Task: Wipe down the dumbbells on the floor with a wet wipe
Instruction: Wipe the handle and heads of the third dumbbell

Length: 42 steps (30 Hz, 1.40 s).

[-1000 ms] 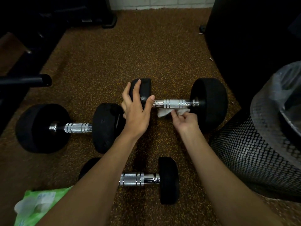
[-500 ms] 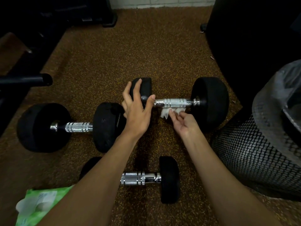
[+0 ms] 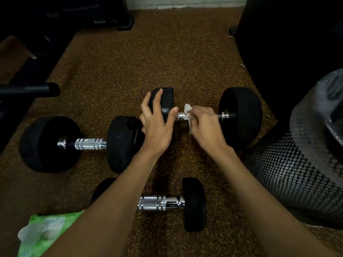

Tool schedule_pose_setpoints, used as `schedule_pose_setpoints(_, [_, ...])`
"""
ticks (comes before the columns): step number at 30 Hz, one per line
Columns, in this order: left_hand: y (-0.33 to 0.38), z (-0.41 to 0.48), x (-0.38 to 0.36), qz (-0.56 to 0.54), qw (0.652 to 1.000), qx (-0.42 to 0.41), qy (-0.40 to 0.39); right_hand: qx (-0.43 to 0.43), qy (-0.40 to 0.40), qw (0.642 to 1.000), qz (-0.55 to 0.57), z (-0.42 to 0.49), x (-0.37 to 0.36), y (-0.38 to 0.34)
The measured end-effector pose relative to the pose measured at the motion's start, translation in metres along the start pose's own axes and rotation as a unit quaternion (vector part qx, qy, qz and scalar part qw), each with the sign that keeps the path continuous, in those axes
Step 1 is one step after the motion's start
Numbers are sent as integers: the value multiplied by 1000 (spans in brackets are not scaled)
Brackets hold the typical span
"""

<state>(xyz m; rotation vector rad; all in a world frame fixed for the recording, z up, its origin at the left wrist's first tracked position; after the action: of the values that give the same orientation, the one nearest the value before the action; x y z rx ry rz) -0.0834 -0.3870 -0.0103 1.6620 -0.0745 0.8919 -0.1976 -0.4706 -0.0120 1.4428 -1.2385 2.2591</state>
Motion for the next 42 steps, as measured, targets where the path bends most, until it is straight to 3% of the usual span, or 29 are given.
schedule_pose_setpoints(4, [-1,1,0,0,1000,1,-2,-52,-108,989,-85,34,-15,5])
schedule_pose_setpoints(7, [-1,1,0,1,1000,-3,-3,-136,-256,957,-22,60,-23,13])
schedule_pose_setpoints(10, [-1,1,0,0,1000,-2,-2,-135,-315,939,37,70,-31,7])
schedule_pose_setpoints(16, [-1,-2,0,3,1000,-7,5,-12,-222,974,43,38,-11,3])
schedule_pose_setpoints(19, [-1,-2,0,-2,1000,-7,3,-49,-229,971,43,39,1,18])
schedule_pose_setpoints(23, [-1,0,0,-5,1000,-5,-2,-118,-306,945,20,59,-13,22])
schedule_pose_setpoints(25, [-1,1,1,-3,1000,-3,1,-118,-333,936,-8,67,-28,14])
schedule_pose_setpoints(28, [-1,1,1,4,1000,-6,8,-100,-302,946,-56,64,-37,2])
schedule_pose_setpoints(33, [-2,0,0,3,1000,-10,13,65,-145,987,-37,25,-24,-4])
schedule_pose_setpoints(36, [-1,0,0,2,1000,-10,8,144,-145,979,-23,13,-26,4])
schedule_pose_setpoints(38, [-2,1,1,0,1000,-10,6,133,-144,981,13,16,-20,4])
schedule_pose_setpoints(42, [-1,1,1,5,1000,-7,4,25,-176,983,41,35,-24,4])
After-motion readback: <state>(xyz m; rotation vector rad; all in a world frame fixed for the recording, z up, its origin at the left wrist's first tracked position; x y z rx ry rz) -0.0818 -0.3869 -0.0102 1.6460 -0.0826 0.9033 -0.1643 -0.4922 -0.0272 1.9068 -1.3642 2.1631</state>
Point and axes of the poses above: each hand's wrist, its own z-axis towards the middle knuckle, its own x-axis out of the back of the hand, y = z × x, the point moved 6 cm from there along z, towards the middle knuckle, and after that the axes turned 11 degrees about -y, right-handed, at the moved point
